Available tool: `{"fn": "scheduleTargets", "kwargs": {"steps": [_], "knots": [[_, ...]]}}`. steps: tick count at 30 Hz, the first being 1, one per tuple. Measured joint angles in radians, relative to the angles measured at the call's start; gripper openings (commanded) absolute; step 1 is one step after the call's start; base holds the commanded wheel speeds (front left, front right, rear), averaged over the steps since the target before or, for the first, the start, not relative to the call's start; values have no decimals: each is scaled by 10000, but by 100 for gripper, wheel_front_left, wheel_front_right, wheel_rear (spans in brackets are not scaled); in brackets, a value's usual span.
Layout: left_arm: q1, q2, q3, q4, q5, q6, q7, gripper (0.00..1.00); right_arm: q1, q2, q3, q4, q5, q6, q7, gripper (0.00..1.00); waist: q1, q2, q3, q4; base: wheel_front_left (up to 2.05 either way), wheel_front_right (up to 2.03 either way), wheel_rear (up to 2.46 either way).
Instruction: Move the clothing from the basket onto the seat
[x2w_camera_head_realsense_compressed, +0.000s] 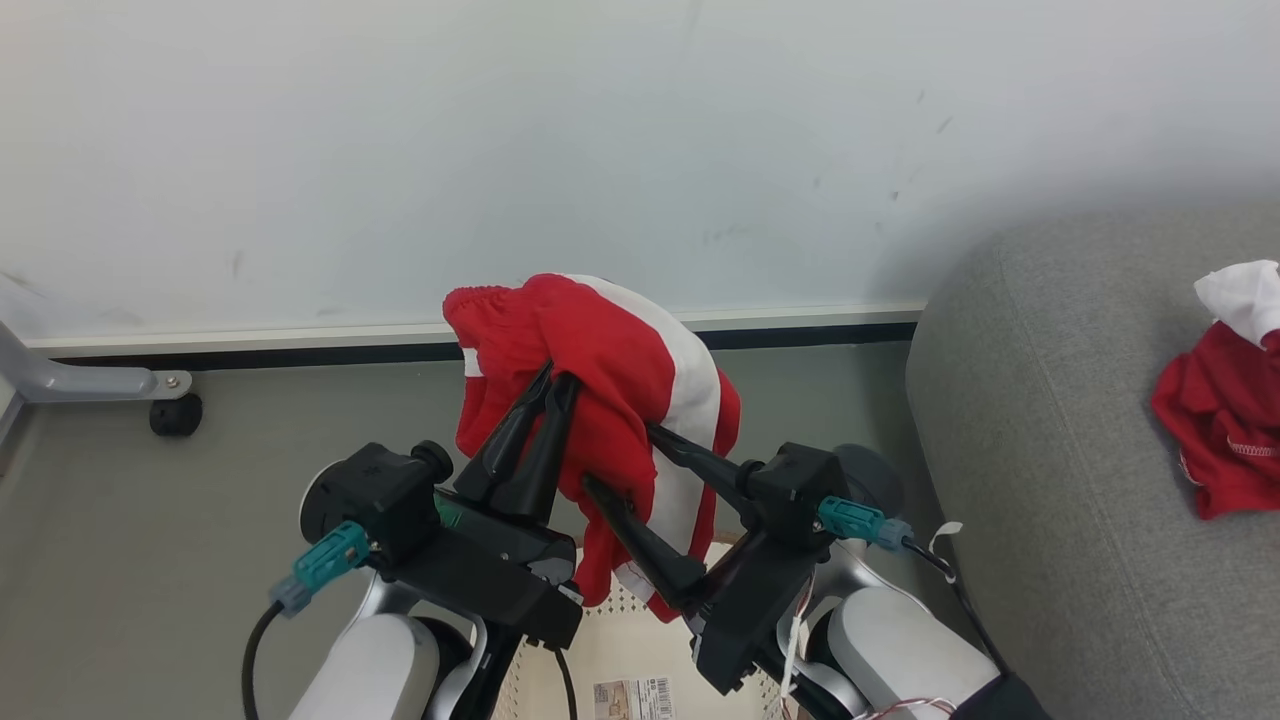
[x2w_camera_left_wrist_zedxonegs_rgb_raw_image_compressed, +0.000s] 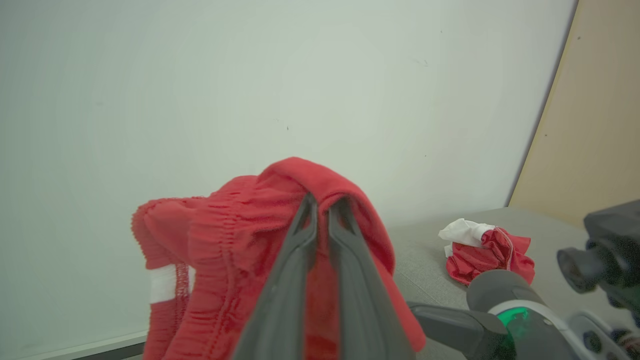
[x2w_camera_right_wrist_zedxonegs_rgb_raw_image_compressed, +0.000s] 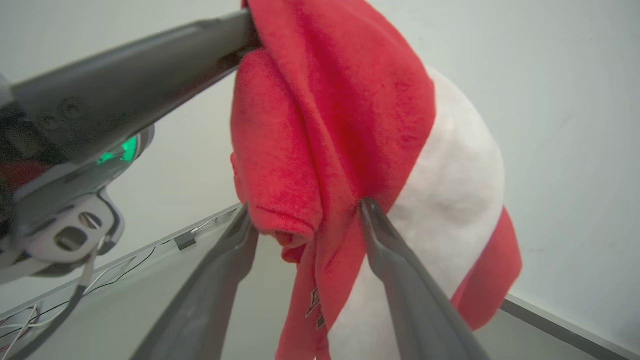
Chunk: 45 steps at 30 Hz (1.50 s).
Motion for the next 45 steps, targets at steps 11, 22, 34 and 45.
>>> {"fn": "scheduleTargets", "kwargs": {"steps": [11, 22, 34, 45], "knots": [[0, -19, -113, -71, -15, -2, 79, 0, -732, 4, 846, 625, 886, 29, -711, 0, 0, 0, 22, 140, 0, 0, 0], [0, 65, -180, -155, -46, -12, 180, 39, -1271, 4, 1053, 1256, 1363, -142, -1503, 0, 0, 0, 52, 107, 0, 0, 0], [333, 573, -497, -328, 127, -115, 424, 100, -1825, 17, 596, 2422, 1406, -150, -2031, 0, 0, 0, 5, -110, 0, 0, 0], [1025, 966, -1256, -347, 510, -257, 715, 100, -1816, -320, 90, 3175, 1498, -240, -2280, 0, 0, 0, 24, -342, 0, 0, 0]]}}
